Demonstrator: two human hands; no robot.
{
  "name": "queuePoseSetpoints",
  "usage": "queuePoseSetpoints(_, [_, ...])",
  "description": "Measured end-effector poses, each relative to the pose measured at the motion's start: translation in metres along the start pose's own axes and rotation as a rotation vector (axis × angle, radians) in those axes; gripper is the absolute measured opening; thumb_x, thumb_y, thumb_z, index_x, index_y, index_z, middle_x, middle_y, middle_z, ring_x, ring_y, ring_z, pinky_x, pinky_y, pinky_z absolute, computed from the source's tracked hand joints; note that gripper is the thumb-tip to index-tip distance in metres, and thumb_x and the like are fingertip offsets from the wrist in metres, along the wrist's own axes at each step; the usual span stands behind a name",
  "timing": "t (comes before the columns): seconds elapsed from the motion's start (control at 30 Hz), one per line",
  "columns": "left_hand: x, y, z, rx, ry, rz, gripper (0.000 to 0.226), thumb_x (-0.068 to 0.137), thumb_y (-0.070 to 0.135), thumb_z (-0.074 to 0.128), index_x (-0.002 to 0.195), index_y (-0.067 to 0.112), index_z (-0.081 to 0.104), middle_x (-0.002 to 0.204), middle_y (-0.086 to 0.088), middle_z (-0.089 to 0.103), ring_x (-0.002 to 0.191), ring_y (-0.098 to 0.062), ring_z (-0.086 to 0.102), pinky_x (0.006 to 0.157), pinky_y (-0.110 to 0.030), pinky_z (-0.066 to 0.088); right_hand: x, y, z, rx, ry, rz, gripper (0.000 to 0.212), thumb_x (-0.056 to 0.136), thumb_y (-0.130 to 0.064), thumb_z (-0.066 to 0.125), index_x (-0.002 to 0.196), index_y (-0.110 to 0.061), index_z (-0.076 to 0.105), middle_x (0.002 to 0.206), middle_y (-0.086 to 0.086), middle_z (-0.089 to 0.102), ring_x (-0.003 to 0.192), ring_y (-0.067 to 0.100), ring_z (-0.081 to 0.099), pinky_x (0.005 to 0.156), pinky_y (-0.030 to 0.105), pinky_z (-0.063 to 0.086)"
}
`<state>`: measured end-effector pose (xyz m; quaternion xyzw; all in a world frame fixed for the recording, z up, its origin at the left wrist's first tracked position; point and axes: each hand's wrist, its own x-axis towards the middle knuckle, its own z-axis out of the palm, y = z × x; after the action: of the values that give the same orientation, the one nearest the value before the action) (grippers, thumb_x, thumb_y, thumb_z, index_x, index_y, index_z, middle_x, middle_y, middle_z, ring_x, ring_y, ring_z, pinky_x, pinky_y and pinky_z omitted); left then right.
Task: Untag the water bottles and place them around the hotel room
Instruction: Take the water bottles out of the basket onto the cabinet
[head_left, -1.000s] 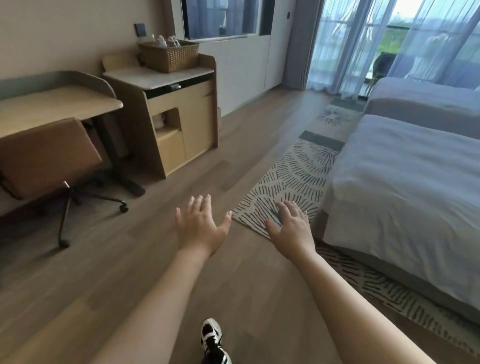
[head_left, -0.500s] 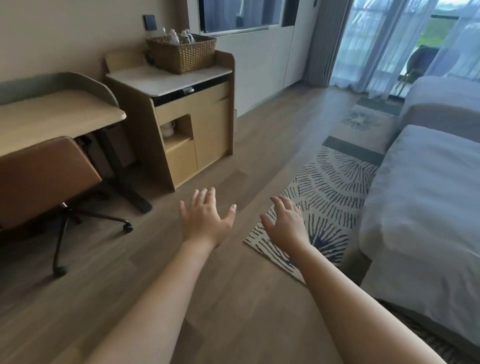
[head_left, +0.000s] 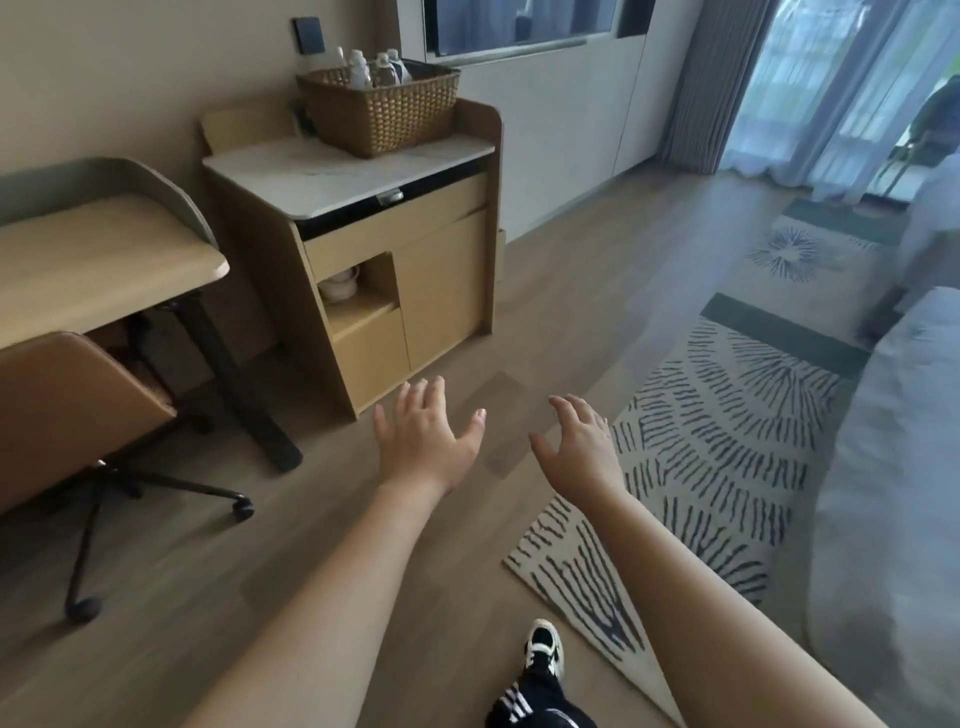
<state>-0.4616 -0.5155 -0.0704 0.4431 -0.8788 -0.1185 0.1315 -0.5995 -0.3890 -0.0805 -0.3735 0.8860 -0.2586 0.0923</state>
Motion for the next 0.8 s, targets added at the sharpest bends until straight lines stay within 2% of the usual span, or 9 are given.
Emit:
queuePoseSetpoints(0.17, [0.129, 0.041, 0.019, -0.002, 0.026, -0.075, 0.086, 0.080, 0.071, 0.018, 0.149, 0.020, 0.028, 0.156, -0.005, 0.030, 0.145, -0.023, 0.019, 0.115, -0.053, 0.014, 0.150, 0.020, -0.029, -0.022, -0.013, -0.062, 0.060, 0.091, -0.042, 0.052, 0.145, -0.020, 0.035, 0.154, 0.003, 0.031, 0.142, 0.023, 0.023, 0.117, 0.043, 0.019])
queuePoseSetpoints(0.37, [0.257, 0.070, 0.029, -0.005, 0.068, -0.105, 0.087, 0.080, 0.072, 0.017, 0.149, 0.019, 0.027, 0.156, -0.005, 0.028, 0.146, -0.023, 0.016, 0.115, -0.055, 0.012, 0.294, 0.025, -0.048, 0.005, -0.018, -0.120, 0.057, 0.092, -0.039, 0.052, 0.143, -0.018, 0.037, 0.153, 0.003, 0.032, 0.141, 0.023, 0.025, 0.116, 0.043, 0.021])
queuePoseSetpoints(0.67, [0.440, 0.051, 0.062, -0.025, 0.093, -0.207, 0.076, 0.088, 0.066, 0.027, 0.149, 0.020, 0.027, 0.156, -0.004, 0.027, 0.146, -0.021, 0.015, 0.114, -0.052, 0.011, 0.488, 0.014, -0.010, 0.034, -0.056, -0.181, 0.055, 0.092, -0.038, 0.053, 0.142, -0.018, 0.038, 0.151, 0.002, 0.034, 0.138, 0.023, 0.028, 0.114, 0.043, 0.026])
queuePoseSetpoints(0.8, [0.549, 0.030, 0.064, -0.044, 0.168, -0.229, 0.074, 0.089, 0.064, 0.030, 0.147, 0.018, 0.029, 0.155, -0.004, 0.030, 0.144, -0.021, 0.019, 0.115, -0.055, 0.012, 0.602, -0.012, 0.012, 0.063, -0.056, -0.217, 0.054, 0.092, -0.036, 0.054, 0.141, -0.020, 0.039, 0.150, 0.000, 0.035, 0.136, 0.024, 0.030, 0.110, 0.038, 0.031])
